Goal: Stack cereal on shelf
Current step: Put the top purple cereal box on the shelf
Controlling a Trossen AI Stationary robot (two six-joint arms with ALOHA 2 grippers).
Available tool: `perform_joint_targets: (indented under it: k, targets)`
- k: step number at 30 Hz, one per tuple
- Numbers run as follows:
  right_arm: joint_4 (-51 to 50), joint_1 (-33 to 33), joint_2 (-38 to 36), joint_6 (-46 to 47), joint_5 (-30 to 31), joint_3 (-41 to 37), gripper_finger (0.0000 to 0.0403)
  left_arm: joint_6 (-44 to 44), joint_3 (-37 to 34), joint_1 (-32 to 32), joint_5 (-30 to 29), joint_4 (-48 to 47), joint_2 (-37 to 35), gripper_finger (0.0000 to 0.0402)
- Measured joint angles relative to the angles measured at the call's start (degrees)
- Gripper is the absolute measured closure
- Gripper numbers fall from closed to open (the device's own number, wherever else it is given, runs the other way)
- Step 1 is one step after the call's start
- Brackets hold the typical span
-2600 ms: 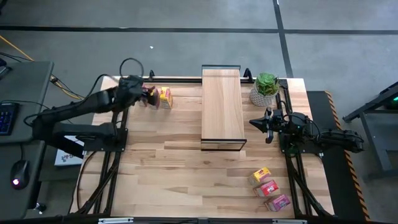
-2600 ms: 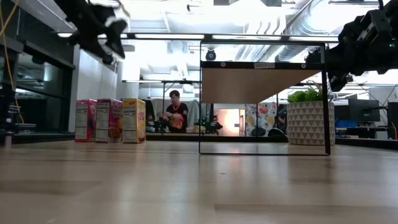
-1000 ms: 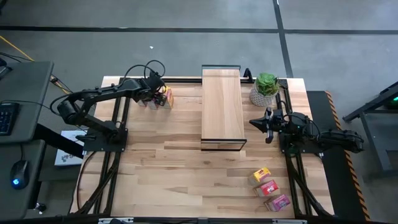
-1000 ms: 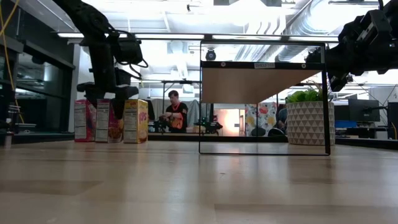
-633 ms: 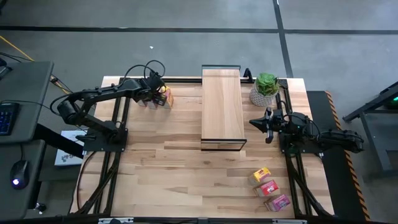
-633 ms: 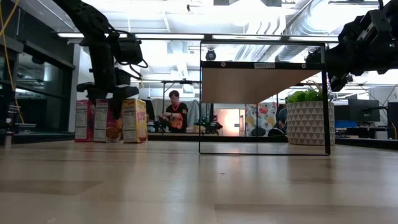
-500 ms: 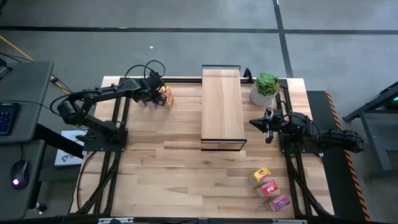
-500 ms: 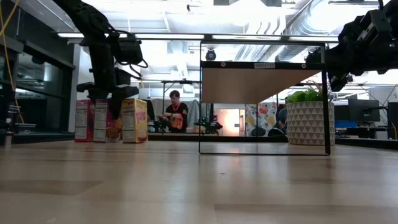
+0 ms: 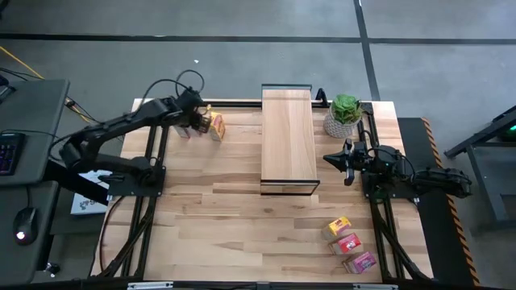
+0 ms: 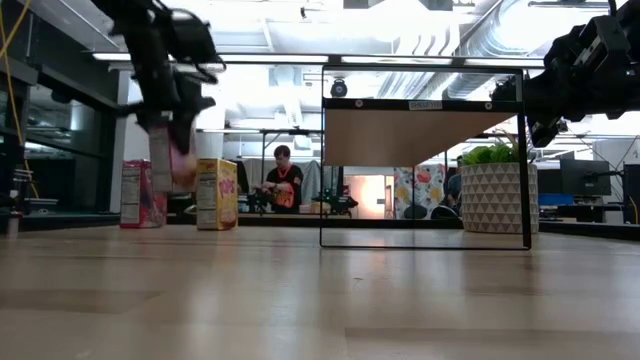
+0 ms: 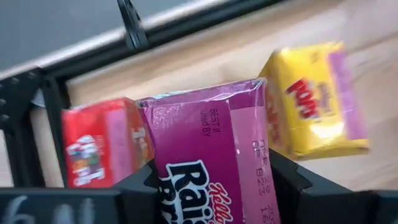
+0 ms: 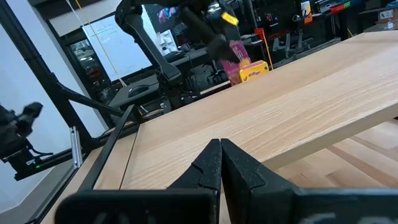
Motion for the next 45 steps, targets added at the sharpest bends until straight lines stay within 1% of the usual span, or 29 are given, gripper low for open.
perform_joint_targets:
  k: [5, 9, 12, 15, 17, 21, 25, 27, 31, 36, 39, 45]
  targets:
    - [0.0, 0.0, 0.0, 0.0, 0.0, 0.0, 0.0402, -0.3, 5.1, 0.0, -0.6, -2.1, -5.5, 0.0251]
    - [0.0, 0.0, 0.0, 0.0, 0.0, 0.0, 0.0402, -0.9, 11.1, -0.2, -0.8, -1.8, -8.7, 0.025]
    - [0.0, 0.0, 0.0, 0.0, 0.0, 0.0, 0.0402, -0.9, 15.4, -2.0, -0.6, 1.3, -9.5, 0.025]
    - [0.0, 0.0, 0.0, 0.0, 0.0, 0.0, 0.0402, -0.4, 19.1, -5.9, 2.2, 5.6, -8.3, 0.0251]
    - [0.0, 0.0, 0.0, 0.0, 0.0, 0.0, 0.0402, 0.3, 21.3, -9.5, 3.3, 8.0, -5.8, 0.0254]
    - [0.0, 0.0, 0.0, 0.0, 0.0, 0.0, 0.0402, 3.9, 27.1, -16.7, 3.4, 8.8, 3.2, 0.026]
    - [0.0, 0.0, 0.0, 0.0, 0.0, 0.0, 0.0402, 9.3, 36.3, -21.4, 2.6, 9.0, 13.9, 0.0261]
    - [0.0, 0.0, 0.0, 0.0, 0.0, 0.0, 0.0402, 12.3, 41.7, -22.5, 0.9, 9.0, 19.0, 0.0259]
    - [0.0, 0.0, 0.0, 0.0, 0.0, 0.0, 0.0402, 19.2, 52.6, -22.6, -2.5, 9.0, 27.8, 0.0256]
    - [0.0, 0.0, 0.0, 0.0, 0.0, 0.0, 0.0402, 23.1, 62.3, -20.8, -3.0, 6.1, 36.1, 0.0255]
    - [0.0, 0.0, 0.0, 0.0, 0.0, 0.0, 0.0402, 23.2, 64.4, -19.5, -2.9, 2.9, 39.1, 0.0255]
    - [0.0, 0.0, 0.0, 0.0, 0.0, 0.0, 0.0402, 23.7, 64.5, -16.7, -2.9, -0.4, 42.7, 0.0255]
